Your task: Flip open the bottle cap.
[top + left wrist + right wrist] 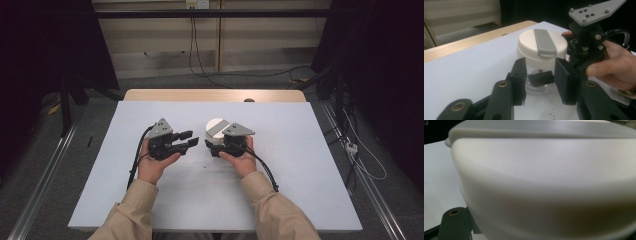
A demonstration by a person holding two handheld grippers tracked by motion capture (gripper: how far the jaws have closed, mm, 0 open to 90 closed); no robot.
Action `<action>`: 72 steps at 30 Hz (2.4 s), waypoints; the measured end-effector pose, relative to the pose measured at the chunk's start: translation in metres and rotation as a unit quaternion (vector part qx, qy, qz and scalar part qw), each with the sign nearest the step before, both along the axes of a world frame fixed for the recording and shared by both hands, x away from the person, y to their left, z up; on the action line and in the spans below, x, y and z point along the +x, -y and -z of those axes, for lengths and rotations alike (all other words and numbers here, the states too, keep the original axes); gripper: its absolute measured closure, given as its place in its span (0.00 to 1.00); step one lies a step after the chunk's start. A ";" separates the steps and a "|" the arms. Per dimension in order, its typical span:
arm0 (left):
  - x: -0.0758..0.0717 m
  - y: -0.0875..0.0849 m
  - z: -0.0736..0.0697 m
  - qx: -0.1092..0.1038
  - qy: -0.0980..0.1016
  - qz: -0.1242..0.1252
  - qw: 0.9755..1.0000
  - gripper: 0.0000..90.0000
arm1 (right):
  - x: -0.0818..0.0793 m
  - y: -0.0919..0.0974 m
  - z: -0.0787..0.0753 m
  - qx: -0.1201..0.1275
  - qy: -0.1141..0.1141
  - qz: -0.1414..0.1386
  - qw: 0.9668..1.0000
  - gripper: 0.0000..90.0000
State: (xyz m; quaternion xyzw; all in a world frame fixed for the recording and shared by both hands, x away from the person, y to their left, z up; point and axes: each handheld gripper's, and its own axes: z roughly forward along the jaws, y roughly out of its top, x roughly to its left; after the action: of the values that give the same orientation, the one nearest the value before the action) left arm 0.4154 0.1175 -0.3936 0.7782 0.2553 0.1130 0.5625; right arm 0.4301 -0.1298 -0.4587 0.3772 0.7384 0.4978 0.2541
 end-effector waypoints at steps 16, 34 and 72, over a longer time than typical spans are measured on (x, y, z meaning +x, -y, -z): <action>0.010 0.016 0.005 0.031 -0.032 0.013 0.999 1.00 | 0.000 0.000 0.000 0.000 0.001 0.000 1.000 0.21; 0.016 0.035 0.007 0.054 -0.033 0.008 0.998 1.00 | 0.000 0.000 0.001 0.000 0.002 0.001 1.000 0.21; 0.027 0.056 -0.034 0.034 -0.012 0.014 0.999 1.00 | 0.000 0.000 0.002 0.001 0.003 0.001 1.000 0.21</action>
State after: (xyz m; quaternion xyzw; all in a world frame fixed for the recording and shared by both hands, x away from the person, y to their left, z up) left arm 0.4428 0.0611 -0.3595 0.8016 0.2470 0.1039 0.5345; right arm 0.4300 -0.1293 -0.4605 0.3766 0.7367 0.4997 0.2563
